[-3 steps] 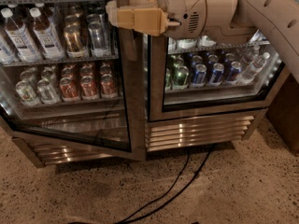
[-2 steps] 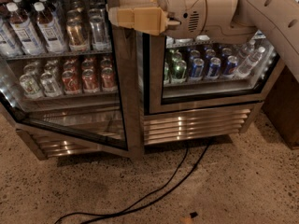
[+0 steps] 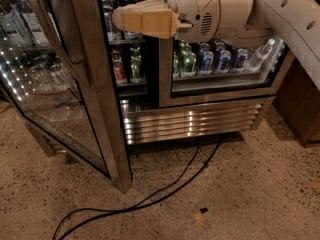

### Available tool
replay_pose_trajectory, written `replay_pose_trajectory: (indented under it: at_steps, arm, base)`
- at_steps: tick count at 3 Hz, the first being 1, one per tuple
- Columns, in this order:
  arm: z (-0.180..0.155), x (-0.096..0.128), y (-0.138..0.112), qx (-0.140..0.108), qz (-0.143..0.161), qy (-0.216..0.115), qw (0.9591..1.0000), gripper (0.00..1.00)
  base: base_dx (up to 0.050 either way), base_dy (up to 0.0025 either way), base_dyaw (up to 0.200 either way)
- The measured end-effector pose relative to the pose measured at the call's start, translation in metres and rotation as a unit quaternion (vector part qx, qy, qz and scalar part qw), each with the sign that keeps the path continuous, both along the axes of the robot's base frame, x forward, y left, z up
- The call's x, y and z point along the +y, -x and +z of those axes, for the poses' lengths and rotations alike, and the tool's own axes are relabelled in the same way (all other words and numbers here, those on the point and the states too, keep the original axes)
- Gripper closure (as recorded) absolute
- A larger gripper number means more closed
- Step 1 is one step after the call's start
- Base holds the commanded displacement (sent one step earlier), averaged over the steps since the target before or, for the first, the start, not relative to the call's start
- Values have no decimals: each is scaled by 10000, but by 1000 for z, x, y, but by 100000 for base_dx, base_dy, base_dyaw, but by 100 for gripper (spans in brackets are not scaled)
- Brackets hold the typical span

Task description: Open left fridge door

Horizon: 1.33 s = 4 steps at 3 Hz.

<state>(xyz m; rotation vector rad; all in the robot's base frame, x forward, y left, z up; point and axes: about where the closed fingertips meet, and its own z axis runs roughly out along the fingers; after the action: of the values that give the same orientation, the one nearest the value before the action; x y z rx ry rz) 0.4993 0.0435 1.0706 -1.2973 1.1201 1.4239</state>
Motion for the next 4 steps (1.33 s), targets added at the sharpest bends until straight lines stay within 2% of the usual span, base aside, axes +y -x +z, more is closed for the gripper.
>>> replay_pose_trajectory:
  at_steps: [1,2,4]
  arm:
    - [0,0,0,0,0,0,10000,100]
    - [0,0,0,0,1,0,10000,81]
    - [0,0,0,0,1,0,10000,35]
  base:
    - [0,0,0]
    - [0,0,0]
    - [0,0,0]
